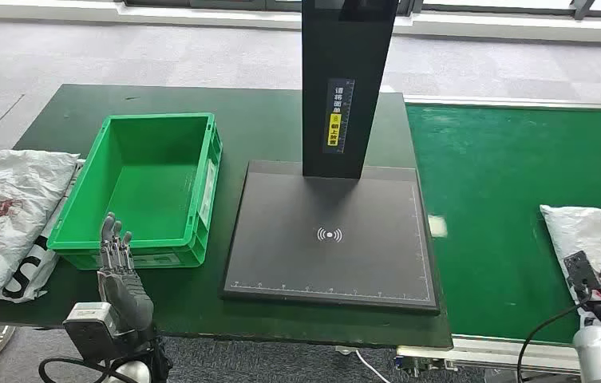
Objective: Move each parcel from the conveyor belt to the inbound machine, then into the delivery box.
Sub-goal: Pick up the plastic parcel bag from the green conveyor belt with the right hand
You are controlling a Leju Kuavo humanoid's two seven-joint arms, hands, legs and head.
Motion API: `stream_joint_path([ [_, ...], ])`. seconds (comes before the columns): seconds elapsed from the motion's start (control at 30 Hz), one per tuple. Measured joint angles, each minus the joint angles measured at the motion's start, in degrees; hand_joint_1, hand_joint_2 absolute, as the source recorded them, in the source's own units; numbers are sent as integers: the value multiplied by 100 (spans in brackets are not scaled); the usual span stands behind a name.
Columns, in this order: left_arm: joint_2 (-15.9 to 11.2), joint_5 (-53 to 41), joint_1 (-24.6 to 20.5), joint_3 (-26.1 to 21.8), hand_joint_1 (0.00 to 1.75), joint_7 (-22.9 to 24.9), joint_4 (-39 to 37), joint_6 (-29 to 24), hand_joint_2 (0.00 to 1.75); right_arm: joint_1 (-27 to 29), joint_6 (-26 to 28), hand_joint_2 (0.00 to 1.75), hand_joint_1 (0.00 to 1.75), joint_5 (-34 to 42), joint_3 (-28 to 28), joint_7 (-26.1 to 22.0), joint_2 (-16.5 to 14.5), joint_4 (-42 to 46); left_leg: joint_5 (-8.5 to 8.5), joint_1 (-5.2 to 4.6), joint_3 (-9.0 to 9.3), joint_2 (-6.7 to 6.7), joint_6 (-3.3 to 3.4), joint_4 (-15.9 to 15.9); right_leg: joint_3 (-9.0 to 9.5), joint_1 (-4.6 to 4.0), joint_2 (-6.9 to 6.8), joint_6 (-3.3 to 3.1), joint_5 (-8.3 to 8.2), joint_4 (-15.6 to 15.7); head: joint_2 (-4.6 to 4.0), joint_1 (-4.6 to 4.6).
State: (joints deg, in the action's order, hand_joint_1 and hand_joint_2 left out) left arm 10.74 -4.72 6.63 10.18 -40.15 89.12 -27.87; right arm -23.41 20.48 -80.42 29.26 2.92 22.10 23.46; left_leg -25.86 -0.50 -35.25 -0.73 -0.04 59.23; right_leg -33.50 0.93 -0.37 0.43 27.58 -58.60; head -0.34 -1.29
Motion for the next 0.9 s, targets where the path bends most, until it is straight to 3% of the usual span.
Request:
stream_joint_path([
  [0.27, -21, -8, -5, 1, 0, 0, -63, 21, 0, 3, -72, 175, 0, 29, -8, -1, -17, -53, 0, 0, 1, 1, 0, 0, -1, 0, 0, 0, 0, 0, -1, 0],
  [0.63, -74, -72, -110, 3, 0, 0, -323, 144, 0, 403, -693, 175, 0, 10, -8, 226, -70, -326, -2, 1, -2, 2, -2, 0, -5, -1, 1, -1, 1, 1, -1, -1],
  [0.87, -75, -162, -148, 3, 0, 0, -519, 210, 0, 442, -1251, 175, 0, 69, -5, -62, -136, -374, -5, 5, 7, 19, 2, 1, -1, -5, 14, 0, 2, 4, -1, -1],
  [0.9, -75, -171, -167, 3, 0, 0, -556, 239, 0, 451, -1397, 175, 44, 62, -3, -90, -149, -380, -6, 6, 13, 25, 2, 1, 1, -6, 19, 0, 1, 6, -1, -2],
])
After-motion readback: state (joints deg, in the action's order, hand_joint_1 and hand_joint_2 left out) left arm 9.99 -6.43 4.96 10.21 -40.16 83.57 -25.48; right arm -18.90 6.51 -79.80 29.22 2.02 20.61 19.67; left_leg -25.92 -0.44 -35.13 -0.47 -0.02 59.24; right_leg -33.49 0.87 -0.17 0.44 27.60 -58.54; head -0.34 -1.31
